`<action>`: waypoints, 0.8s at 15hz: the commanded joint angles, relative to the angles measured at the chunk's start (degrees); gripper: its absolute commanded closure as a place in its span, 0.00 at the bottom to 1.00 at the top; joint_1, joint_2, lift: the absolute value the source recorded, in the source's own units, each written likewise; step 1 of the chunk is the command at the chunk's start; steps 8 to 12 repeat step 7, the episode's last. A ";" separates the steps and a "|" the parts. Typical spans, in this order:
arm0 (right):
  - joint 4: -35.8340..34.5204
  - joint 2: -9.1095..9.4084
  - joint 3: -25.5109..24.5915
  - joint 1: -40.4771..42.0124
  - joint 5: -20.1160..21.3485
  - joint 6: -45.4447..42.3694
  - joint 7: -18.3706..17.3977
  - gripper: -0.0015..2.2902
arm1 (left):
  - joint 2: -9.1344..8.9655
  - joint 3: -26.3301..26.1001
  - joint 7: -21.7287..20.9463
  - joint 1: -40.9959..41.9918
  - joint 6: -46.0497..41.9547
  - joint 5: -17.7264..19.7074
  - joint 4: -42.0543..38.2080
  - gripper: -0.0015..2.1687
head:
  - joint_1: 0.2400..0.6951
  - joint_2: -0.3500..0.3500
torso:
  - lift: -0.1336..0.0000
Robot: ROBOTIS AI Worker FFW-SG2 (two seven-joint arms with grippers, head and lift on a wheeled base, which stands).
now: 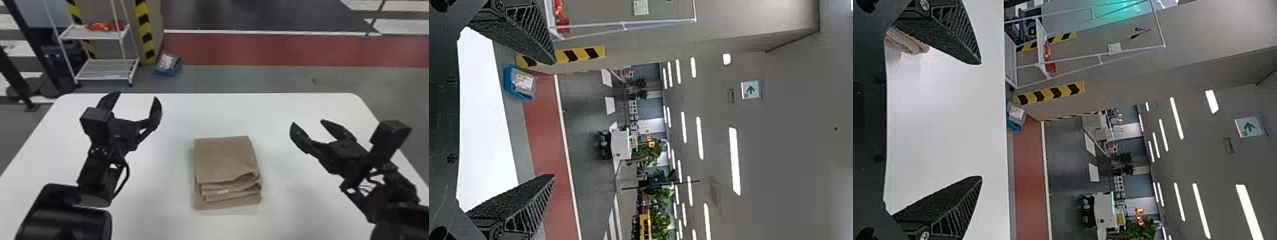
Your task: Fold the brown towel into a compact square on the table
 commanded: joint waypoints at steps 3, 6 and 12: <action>-0.38 0.05 -0.09 0.09 -0.16 0.42 -0.08 0.03 | -0.01 -0.17 -0.09 0.00 -0.12 0.28 0.53 0.04 | 1.00 0.49 | 0.07; -0.38 0.05 0.00 0.09 -0.16 0.24 -0.08 0.03 | 0.07 0.00 -0.44 0.00 -0.12 0.46 0.53 0.04 | 1.00 0.48 | 0.07; -0.38 0.05 0.00 0.00 -0.16 0.24 -0.08 0.03 | 0.07 0.00 -0.53 0.00 -0.12 0.55 0.53 0.04 | 1.00 0.48 | 0.07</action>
